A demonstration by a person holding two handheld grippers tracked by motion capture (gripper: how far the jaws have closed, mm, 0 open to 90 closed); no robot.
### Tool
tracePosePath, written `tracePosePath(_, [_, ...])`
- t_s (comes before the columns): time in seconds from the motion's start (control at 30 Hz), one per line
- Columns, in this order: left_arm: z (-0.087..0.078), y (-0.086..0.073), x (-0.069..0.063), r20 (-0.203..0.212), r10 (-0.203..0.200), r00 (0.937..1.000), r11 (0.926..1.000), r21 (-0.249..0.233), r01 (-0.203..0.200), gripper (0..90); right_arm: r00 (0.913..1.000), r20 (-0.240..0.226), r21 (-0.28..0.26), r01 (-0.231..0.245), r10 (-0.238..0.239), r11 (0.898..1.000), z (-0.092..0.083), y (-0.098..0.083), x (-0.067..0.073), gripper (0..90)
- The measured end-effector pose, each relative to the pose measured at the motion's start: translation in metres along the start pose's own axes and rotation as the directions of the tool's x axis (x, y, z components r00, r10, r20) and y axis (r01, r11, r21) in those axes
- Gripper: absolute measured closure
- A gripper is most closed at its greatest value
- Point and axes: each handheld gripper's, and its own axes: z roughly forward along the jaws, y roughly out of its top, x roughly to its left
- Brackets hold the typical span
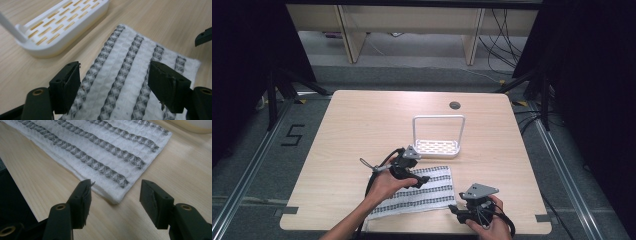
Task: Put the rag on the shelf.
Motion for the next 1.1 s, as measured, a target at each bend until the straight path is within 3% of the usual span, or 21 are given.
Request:
tracePosePath(0.07, [0.006, 0.007, -0.001, 0.016, 0.007, 0.9998, 0.9999, 0.015, -0.007, 26.4, 0.9992, 0.016, 0.022, -0.038, 0.037, 0.999, -0.002, 0.000, 0.002, 44.3])
tracePosePath(0.2, [0.017, 0.020, -0.002, 0.023, 0.031, 0.9993, 0.9990, 0.033, -0.031, 28.8, 0.9996, 0.018, 0.023, -0.023, 0.022, 0.999, 0.001, -0.001, 0.002, 45.1])
tracePosePath(0.37, [0.039, 0.036, -0.008, 0.052, 0.082, 0.9952, 0.9914, 0.097, -0.087, 30.7, 0.9995, 0.026, 0.040, -0.020, 0.019, 0.999, 0.004, 0.000, 0.004, 46.0])
tracePosePath(0.47, [0.047, 0.039, -0.011, 0.062, 0.077, 0.9951, 0.9920, 0.096, -0.082, 30.7, 0.9993, 0.027, 0.044, -0.027, 0.025, 0.999, 0.004, 0.000, 0.004, 46.4])
tracePosePath(0.5, [0.054, 0.042, -0.013, 0.068, 0.098, 0.9929, 0.9870, 0.121, -0.106, 30.5, 0.9985, 0.028, 0.043, -0.048, 0.046, 0.998, 0.005, -0.001, 0.005, 46.7])
tracePosePath(0.6, [0.061, 0.045, -0.015, 0.074, 0.093, 0.9928, 0.9862, 0.130, -0.103, 29.9, 0.9994, 0.032, 0.044, -0.016, 0.015, 0.999, 0.005, 0.000, 0.002, 47.0])
tracePosePath(0.73, [0.069, 0.049, -0.014, 0.070, 0.124, 0.9898, 0.9801, 0.147, -0.133, 30.6, 0.9991, 0.032, 0.045, -0.028, 0.027, 0.999, 0.005, 0.000, 0.002, 47.7])
tracePosePath(0.93, [0.079, 0.052, -0.014, 0.080, 0.108, 0.9910, 0.9801, 0.158, -0.119, 34.5, 0.9989, 0.029, 0.050, -0.039, 0.038, 0.998, 0.009, 0.000, 0.003, 48.0])
tracePosePath(0.97, [0.081, 0.052, -0.015, 0.083, 0.091, 0.9924, 0.9818, 0.160, -0.103, 34.5, 0.9988, 0.033, 0.036, -0.038, 0.037, 0.999, 0.010, 0.000, 0.003, 48.0])
tracePosePath(1.1, [0.087, 0.056, -0.016, 0.092, 0.106, 0.9901, 0.9781, 0.170, -0.121, 38.4, 0.9989, 0.029, 0.054, -0.039, 0.037, 0.998, 0.010, 0.001, 0.003, 48.2])
